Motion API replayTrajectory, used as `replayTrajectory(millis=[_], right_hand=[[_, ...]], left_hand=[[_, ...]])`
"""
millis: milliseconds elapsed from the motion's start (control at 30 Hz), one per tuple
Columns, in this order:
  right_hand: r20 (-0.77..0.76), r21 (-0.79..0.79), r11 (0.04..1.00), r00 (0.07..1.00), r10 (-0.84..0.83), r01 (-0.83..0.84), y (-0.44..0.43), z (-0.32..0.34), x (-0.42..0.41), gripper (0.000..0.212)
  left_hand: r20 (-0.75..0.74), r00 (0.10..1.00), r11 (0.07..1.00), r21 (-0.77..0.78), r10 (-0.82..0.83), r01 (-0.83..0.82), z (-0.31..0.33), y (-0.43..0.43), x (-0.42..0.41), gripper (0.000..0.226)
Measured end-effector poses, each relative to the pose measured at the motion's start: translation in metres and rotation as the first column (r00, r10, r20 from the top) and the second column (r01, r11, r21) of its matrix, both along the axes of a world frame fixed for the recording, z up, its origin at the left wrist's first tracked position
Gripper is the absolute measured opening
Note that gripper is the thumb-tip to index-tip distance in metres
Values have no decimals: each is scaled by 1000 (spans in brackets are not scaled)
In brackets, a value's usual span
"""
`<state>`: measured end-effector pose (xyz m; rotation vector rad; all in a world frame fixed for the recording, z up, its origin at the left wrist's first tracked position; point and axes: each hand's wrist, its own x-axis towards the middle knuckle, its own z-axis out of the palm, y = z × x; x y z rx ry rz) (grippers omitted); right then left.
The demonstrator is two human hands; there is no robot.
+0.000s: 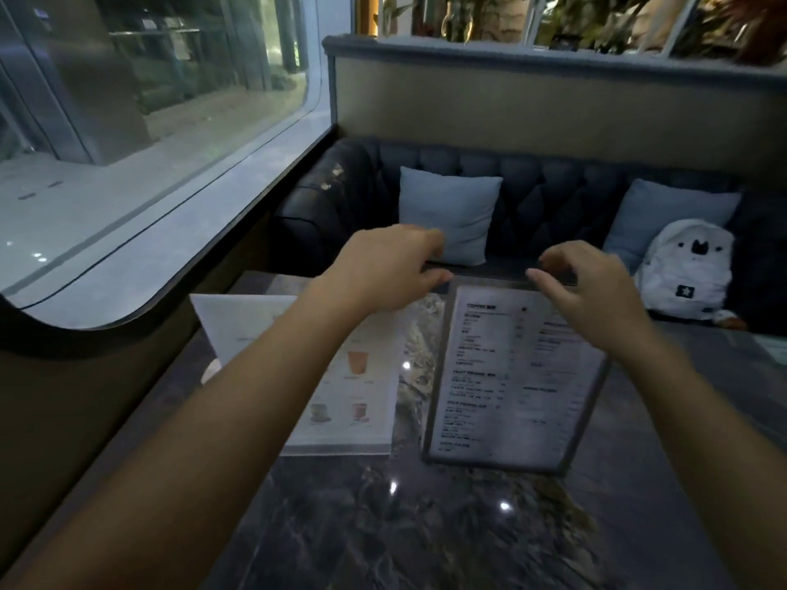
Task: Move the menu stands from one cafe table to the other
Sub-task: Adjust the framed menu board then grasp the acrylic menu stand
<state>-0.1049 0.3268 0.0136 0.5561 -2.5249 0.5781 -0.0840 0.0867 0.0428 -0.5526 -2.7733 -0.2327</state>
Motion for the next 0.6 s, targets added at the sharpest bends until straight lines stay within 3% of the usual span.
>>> replayTrajectory(millis=[200,367,600], right_hand=[[135,-6,962,954,-268,272,62,-12,-5,35],[316,-112,955,921,-227,274,78,-24,3,37],[315,-218,929,923,-221,297,78,-28,2,32]], left_hand=[[194,979,982,-184,64,-27,-10,48,-28,38],[189,977,952,-305,99,-38,-17,63,-39,24],[218,973,969,-244,82,-26,-20,65,-46,29]])
